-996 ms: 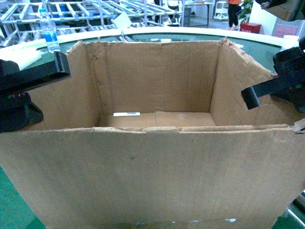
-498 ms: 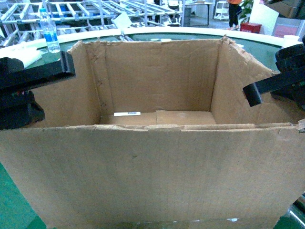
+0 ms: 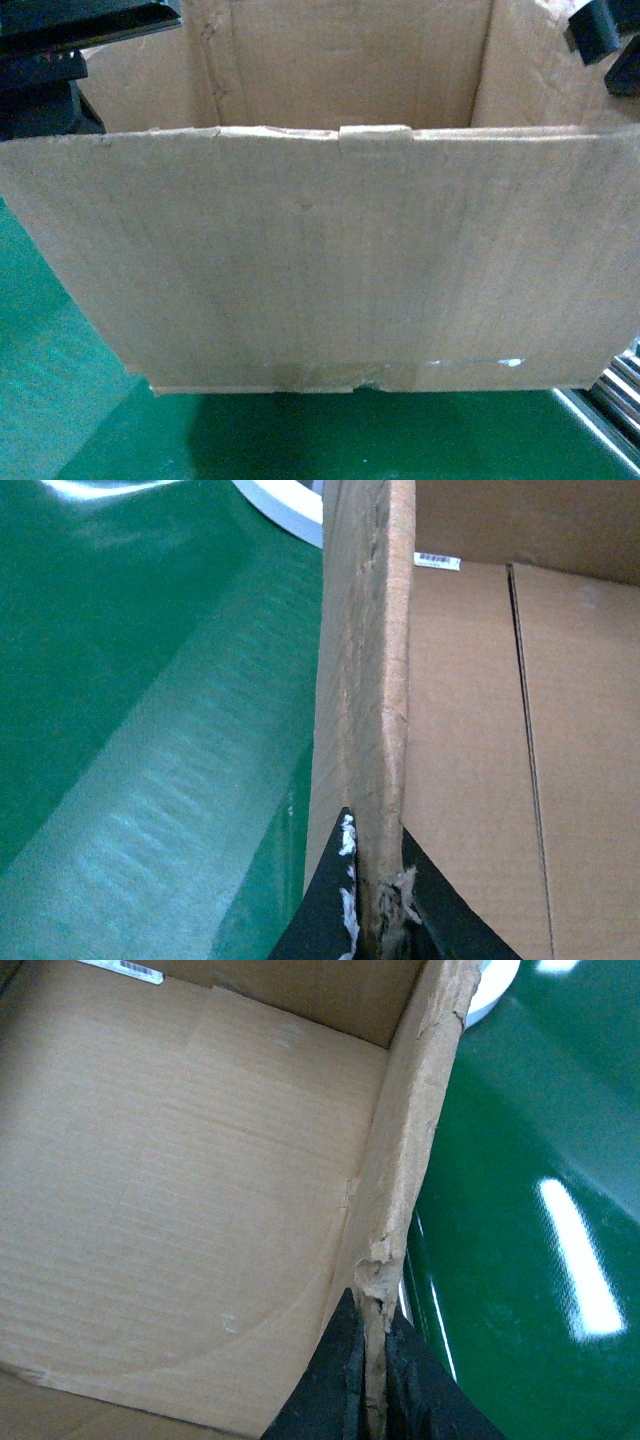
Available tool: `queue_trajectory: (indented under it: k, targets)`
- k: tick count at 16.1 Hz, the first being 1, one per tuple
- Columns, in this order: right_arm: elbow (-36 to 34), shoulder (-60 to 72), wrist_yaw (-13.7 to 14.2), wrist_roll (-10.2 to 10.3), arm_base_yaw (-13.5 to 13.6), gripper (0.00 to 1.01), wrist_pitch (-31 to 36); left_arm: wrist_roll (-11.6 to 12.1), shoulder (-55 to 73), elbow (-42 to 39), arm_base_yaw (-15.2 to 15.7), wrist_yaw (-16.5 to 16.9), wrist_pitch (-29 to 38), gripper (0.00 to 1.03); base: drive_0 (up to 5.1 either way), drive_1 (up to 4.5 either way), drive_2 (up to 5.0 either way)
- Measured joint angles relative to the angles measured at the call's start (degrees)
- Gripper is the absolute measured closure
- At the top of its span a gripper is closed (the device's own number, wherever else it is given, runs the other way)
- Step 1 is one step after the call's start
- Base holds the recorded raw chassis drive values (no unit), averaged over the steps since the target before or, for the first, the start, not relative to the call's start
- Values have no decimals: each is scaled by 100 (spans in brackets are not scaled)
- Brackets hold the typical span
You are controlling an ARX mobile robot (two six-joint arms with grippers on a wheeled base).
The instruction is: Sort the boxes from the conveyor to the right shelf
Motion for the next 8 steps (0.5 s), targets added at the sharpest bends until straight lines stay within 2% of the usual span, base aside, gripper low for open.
queue_trajectory:
  k: [3, 8]
  targets:
    - [98, -273, -61, -109, 0, 99, 20, 114, -107, 44, -11, -42, 55, 100, 0, 0, 0]
    - [98, -271, -103, -125, 0, 99, 2, 170, -116, 46, -15, -59, 28, 100, -41, -41, -41]
